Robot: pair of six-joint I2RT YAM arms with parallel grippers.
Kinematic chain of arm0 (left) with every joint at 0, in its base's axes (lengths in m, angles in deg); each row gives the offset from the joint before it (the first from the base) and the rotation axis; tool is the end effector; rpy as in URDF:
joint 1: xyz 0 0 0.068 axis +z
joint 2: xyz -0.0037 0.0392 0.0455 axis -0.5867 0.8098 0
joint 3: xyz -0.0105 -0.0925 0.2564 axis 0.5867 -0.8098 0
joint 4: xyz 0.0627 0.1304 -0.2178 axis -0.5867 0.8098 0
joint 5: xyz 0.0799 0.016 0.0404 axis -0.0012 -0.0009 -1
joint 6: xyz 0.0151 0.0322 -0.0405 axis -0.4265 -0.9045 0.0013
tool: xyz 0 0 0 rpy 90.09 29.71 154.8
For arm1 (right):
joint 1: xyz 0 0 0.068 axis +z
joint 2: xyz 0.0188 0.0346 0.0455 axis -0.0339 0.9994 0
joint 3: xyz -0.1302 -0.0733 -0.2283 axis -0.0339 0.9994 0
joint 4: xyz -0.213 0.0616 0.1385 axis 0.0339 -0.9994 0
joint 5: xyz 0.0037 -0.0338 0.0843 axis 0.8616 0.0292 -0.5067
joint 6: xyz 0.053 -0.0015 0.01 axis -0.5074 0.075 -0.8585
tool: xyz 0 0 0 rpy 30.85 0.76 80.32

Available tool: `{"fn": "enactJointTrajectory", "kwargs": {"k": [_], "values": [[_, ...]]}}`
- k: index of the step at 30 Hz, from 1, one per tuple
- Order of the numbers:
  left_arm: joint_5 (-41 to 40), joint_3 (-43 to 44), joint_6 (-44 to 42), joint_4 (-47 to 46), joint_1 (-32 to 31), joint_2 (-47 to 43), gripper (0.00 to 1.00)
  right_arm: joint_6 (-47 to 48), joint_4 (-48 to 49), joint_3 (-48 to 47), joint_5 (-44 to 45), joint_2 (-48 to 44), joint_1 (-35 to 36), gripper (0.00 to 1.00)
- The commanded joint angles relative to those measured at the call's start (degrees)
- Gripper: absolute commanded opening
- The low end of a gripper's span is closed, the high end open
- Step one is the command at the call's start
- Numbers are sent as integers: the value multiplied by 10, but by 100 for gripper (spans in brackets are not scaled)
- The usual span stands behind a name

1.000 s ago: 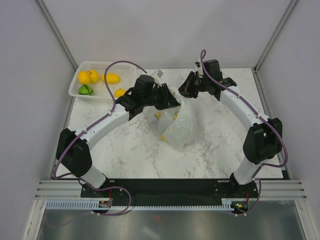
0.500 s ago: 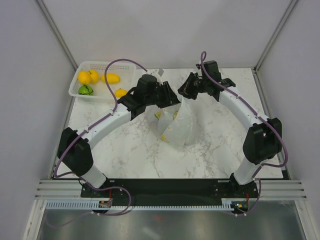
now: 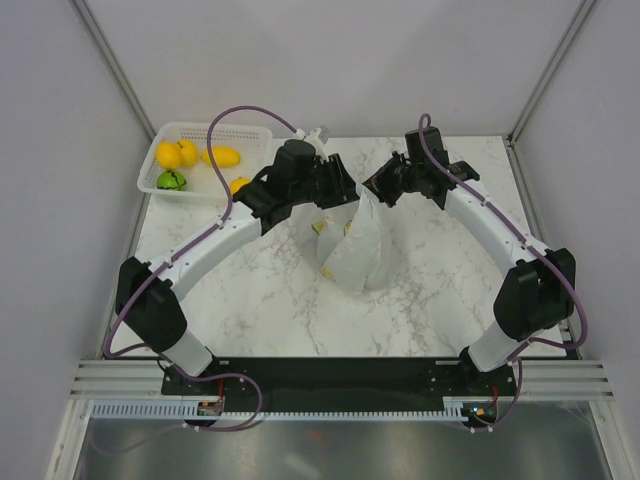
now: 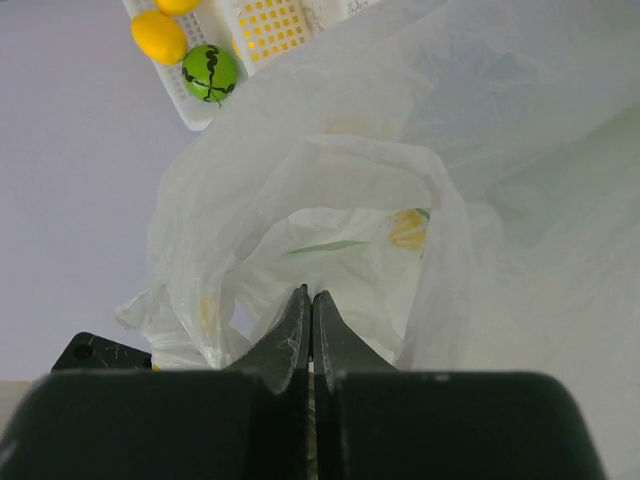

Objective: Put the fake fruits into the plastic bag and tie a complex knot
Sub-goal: Tie the plastic bag at the center of the board.

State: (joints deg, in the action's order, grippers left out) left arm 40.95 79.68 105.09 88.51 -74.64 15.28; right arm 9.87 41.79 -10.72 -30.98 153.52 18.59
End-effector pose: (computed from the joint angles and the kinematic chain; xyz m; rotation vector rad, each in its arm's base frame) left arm 0.2901 -0.2420 0.3535 0.0329 2.1740 -1.1068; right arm 0.3392 0.1435 0.3239 0.8294 2.4459 1.2344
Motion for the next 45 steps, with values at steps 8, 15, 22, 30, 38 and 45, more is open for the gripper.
{"fn": "enactJointTrajectory", "kwargs": {"k": [8,15,22,30,38,45], "values": [[-31,64,-49,11,-14,4,41,-115,-33,-9,-4,-18,21,0],[-73,79,-81,37,-39,-2,41,-123,-4,-1,-4,-6,22,0],[-112,111,-112,73,-58,3,42,-128,22,-7,-8,18,21,0],[-170,182,-159,136,-81,34,42,-132,27,-24,-1,36,23,0],[-178,203,-171,153,-81,41,42,-135,29,-32,1,42,22,0],[-153,178,-142,154,-80,10,43,-132,59,-28,-1,48,8,0]]}}
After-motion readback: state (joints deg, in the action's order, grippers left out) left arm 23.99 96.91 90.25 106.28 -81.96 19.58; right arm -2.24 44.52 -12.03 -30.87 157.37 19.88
